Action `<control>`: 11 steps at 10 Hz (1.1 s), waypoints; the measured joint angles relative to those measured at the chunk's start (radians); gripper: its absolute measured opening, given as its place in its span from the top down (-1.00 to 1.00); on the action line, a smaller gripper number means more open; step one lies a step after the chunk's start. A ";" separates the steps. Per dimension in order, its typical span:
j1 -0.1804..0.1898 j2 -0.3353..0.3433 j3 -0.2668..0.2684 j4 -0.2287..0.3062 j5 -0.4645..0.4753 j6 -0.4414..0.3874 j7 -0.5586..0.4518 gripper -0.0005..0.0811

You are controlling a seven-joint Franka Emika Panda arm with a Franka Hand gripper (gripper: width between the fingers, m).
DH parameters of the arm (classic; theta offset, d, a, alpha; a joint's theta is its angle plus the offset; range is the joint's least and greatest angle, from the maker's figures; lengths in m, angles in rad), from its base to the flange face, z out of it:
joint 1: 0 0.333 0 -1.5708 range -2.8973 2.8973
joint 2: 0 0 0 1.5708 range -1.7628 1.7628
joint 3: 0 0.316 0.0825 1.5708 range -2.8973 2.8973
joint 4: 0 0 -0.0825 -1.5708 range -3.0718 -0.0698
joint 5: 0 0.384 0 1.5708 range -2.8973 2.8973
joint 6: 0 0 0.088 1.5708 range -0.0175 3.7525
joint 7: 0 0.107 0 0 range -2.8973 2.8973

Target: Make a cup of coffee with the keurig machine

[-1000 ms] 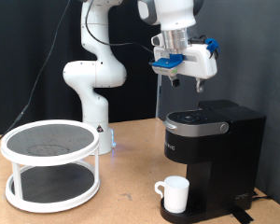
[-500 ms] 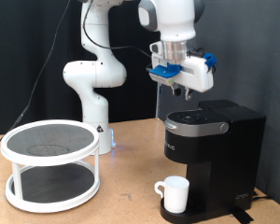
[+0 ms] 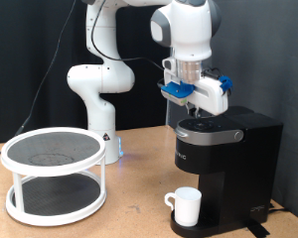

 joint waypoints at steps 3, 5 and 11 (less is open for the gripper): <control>0.003 0.030 0.005 0.007 -0.005 0.012 0.001 0.99; 0.004 0.036 0.007 0.013 -0.007 0.007 0.003 0.99; -0.002 0.026 0.005 0.018 0.077 0.005 -0.113 0.99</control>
